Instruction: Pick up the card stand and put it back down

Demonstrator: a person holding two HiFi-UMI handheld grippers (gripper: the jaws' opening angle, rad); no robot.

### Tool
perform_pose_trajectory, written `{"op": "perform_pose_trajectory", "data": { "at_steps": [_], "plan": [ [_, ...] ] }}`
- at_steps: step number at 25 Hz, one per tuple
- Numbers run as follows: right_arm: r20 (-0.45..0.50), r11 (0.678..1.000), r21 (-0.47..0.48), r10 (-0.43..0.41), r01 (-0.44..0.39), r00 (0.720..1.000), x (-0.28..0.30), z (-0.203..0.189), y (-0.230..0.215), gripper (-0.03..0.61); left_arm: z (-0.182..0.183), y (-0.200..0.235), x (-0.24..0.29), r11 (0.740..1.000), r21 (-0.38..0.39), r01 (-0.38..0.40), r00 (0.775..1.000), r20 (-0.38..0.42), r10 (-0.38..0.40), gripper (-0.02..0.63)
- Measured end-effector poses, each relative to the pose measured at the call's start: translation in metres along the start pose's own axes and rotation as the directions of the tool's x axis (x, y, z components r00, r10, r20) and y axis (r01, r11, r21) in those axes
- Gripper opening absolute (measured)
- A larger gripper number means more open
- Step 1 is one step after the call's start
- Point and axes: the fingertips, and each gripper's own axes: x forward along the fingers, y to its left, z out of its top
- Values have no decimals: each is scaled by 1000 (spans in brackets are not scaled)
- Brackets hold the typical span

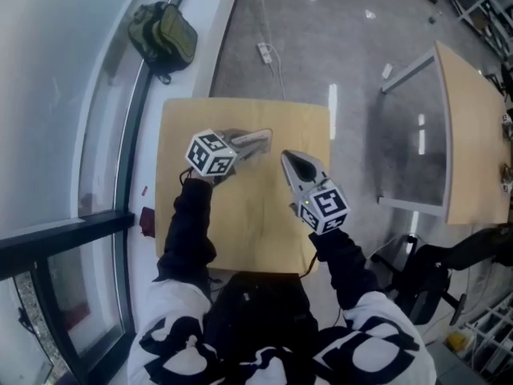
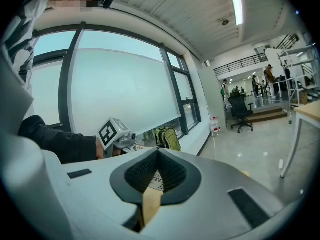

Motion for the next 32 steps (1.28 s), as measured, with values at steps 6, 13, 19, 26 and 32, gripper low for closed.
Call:
{"op": "perform_pose_trajectory", "data": {
  "at_steps": [6,13,19,26,32],
  "plan": [
    [33,1000,-9,21,-21,999,-27,21,43,3,27,-53,-53,998,22,-65,997,42,64,26],
    [101,1000,7,20,-21,995,-61,47,90,3,34,-106,-97,988,37,-150,986,77,147,26],
    [175,998,55,-11,1,984,-80,71,120,3,50,-135,-141,954,-5,-301,940,164,297,26],
    [211,997,66,-64,51,975,-87,91,143,2,61,-154,-191,842,-5,-539,810,269,521,26],
    [203,990,52,-137,129,969,-95,90,148,2,59,-170,-224,775,-78,-627,703,372,606,26]
  ]
}}
